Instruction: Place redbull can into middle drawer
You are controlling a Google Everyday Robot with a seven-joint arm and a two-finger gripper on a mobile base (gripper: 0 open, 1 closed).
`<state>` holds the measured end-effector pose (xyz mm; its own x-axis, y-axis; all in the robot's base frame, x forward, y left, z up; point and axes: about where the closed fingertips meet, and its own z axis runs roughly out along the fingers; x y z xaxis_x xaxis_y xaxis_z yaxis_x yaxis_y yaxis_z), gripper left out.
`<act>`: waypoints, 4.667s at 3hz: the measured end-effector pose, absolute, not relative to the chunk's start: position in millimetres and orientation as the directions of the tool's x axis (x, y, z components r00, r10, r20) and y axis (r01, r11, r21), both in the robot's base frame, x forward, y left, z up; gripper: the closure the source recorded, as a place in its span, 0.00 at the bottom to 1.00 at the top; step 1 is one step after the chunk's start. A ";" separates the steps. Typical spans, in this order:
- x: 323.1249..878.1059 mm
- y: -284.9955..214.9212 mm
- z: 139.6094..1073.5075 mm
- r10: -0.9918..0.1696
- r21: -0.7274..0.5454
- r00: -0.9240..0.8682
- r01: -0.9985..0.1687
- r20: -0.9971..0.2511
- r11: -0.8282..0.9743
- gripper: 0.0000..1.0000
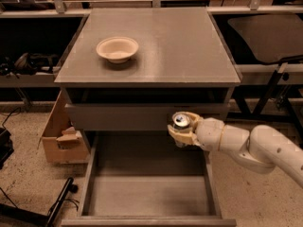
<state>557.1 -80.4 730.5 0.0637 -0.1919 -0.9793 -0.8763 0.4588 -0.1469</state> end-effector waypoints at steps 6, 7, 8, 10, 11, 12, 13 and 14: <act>539.4 -93.4 489.6 -0.113 -0.056 0.027 -0.964 -0.993 0.260 0.59; 539.4 -93.3 489.6 -0.113 -0.056 0.027 -0.964 -0.993 0.260 0.34; 539.4 -93.3 489.6 -0.113 -0.056 0.027 -0.964 -0.993 0.260 0.13; 539.4 -93.3 489.6 -0.113 -0.056 0.027 -0.964 -0.993 0.260 0.00; 534.3 -89.2 500.4 -0.122 -0.075 0.048 -0.970 -0.991 0.230 0.00; 505.3 -97.1 521.0 -0.223 -0.117 0.079 -0.980 -0.972 0.163 0.00; 451.2 -117.7 546.0 -0.394 -0.120 0.086 -0.991 -0.915 0.061 0.00; 403.4 -135.7 581.4 -0.537 -0.154 0.125 -0.988 -0.834 0.009 0.00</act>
Offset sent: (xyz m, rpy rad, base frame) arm -0.0325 -0.0305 -0.2346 0.1077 -0.0190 0.2118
